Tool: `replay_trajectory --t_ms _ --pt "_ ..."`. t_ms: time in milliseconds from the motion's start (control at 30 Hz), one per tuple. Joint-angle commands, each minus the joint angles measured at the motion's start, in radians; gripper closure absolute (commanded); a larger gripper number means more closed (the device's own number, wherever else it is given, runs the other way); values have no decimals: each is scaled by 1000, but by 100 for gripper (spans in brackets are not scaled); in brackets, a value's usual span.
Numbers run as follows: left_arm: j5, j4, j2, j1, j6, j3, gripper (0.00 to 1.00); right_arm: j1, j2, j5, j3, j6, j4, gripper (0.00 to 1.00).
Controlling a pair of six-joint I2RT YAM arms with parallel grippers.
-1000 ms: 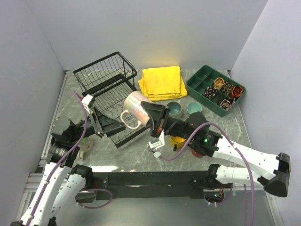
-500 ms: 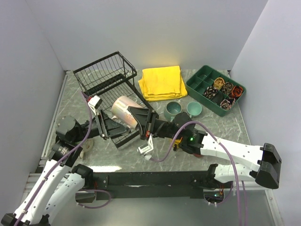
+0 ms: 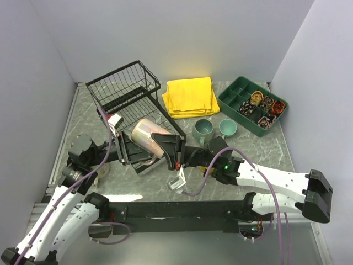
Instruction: Load the cups into the dish rack
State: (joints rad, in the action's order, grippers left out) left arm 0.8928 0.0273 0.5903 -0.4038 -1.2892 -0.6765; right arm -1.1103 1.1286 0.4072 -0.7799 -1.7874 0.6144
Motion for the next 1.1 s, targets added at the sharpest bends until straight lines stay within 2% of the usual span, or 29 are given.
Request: replay_trajectory --t_ms 0,233,333,433,467,500,600,633,667,733,767,867,1000,1067 --pt "21 -36 -4 0 42 -44 46 -6 -50 68 11 -93 195 100" --pt "43 60 -4 0 108 -75 46 -8 -12 82 18 -121 278 100" --pt "43 100 3 0 146 -86 50 -10 -23 123 30 -135 249 100" --pt "49 112 14 0 174 -84 72 -10 -38 125 42 -127 240 100" --pt "49 115 19 0 182 -83 91 -10 -41 121 45 -116 242 100" --pt "41 123 17 0 192 -84 99 -8 -43 104 53 -110 243 100" --pt "-17 145 -4 0 237 -98 99 -10 -61 61 68 -83 234 100" --pt "-25 123 -13 0 235 -98 99 -10 -75 48 76 -70 226 95" --pt "-52 115 -35 0 229 -97 99 -10 -84 32 83 -46 220 72" --pt "-83 109 -52 0 222 -94 99 -8 -121 -16 108 -33 181 44" --pt "-104 103 -66 0 217 -89 99 -8 -136 -30 116 -20 170 25" --pt "-138 86 -89 0 188 -57 99 -10 -187 -73 157 -4 130 11" --pt "-230 92 -115 0 179 -18 99 -8 -272 -137 234 20 76 5" --pt "-297 130 -122 0 218 -15 99 -10 -348 -212 249 78 -10 4"
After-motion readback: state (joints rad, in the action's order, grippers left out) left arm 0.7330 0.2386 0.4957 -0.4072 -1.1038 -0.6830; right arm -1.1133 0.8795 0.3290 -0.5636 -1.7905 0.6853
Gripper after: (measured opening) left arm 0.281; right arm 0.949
